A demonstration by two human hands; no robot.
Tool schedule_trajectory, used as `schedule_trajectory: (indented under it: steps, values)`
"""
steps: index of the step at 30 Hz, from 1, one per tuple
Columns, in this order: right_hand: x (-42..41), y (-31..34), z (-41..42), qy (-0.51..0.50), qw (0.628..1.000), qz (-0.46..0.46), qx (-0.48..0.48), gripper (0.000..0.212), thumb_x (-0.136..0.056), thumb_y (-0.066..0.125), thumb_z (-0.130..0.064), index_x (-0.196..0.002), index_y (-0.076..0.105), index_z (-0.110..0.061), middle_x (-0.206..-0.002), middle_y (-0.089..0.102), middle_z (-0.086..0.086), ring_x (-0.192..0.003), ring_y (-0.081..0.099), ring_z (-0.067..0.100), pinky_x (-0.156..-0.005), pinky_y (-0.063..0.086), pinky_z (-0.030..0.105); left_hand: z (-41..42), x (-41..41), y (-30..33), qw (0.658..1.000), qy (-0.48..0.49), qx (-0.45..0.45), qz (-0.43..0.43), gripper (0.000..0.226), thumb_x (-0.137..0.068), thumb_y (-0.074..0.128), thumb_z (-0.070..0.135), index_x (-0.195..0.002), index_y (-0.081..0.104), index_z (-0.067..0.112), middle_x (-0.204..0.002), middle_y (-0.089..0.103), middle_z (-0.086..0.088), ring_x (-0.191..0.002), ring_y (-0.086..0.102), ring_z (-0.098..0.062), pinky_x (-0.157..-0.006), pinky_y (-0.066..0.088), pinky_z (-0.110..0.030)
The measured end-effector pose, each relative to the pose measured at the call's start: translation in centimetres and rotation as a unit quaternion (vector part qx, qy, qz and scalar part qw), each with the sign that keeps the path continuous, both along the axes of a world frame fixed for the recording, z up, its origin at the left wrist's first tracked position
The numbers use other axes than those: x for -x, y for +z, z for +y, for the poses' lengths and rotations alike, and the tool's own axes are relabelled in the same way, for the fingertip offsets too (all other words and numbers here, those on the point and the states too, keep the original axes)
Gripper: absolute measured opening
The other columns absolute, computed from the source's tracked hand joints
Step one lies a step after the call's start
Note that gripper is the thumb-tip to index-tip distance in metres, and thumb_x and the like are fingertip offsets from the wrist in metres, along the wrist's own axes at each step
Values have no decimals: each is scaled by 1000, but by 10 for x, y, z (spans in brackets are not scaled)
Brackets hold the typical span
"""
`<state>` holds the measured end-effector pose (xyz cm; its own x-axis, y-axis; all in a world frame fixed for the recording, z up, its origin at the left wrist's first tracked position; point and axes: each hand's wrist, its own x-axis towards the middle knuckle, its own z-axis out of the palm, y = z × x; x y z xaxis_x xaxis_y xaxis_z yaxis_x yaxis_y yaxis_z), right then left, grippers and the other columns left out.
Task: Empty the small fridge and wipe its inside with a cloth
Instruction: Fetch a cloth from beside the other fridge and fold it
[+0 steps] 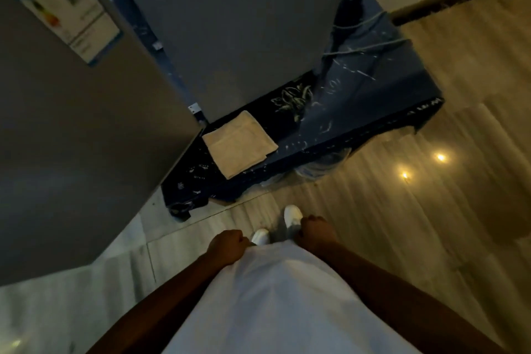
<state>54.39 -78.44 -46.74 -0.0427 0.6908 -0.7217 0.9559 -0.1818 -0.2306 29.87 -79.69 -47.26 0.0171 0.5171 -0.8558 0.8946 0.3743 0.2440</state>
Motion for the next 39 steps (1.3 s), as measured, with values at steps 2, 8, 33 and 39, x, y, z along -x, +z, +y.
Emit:
schedule_trajectory:
  steps: [2,8,33,39]
  values:
    - [-10,-2,19,44,999,-15,11,46,-95,50,-44,-124,60,-10,-125,65,15,-115,59,33,-98,49,39,1,-8,2,999,41,-4,0,36,-104,48,38,-71,47,23,-87,57,1,-87,57,-19,-76,42,-28]
    - [-23,0,75,163,982,-11,-92,30,-95,52,-38,-115,62,-18,-116,67,7,-104,63,25,-87,52,36,15,-22,10,981,155,-117,10,25,-103,50,26,-81,58,16,-88,64,-4,-81,55,-18,-73,48,-35]
    - [57,14,176,379,890,-5,-254,36,-87,60,-25,-123,60,-19,-125,59,11,-112,53,37,-96,40,47,103,-12,24,939,17,-317,135,37,-100,52,31,-134,58,15,-135,61,-10,-124,53,-33,-99,46,-43]
    - [68,40,167,265,916,103,-284,25,-91,58,-24,-113,65,-15,-95,74,8,-90,69,32,-87,45,40,76,13,54,896,203,-394,24,26,-100,62,21,-122,69,9,-112,68,-15,-110,58,-33,-87,48,-38]
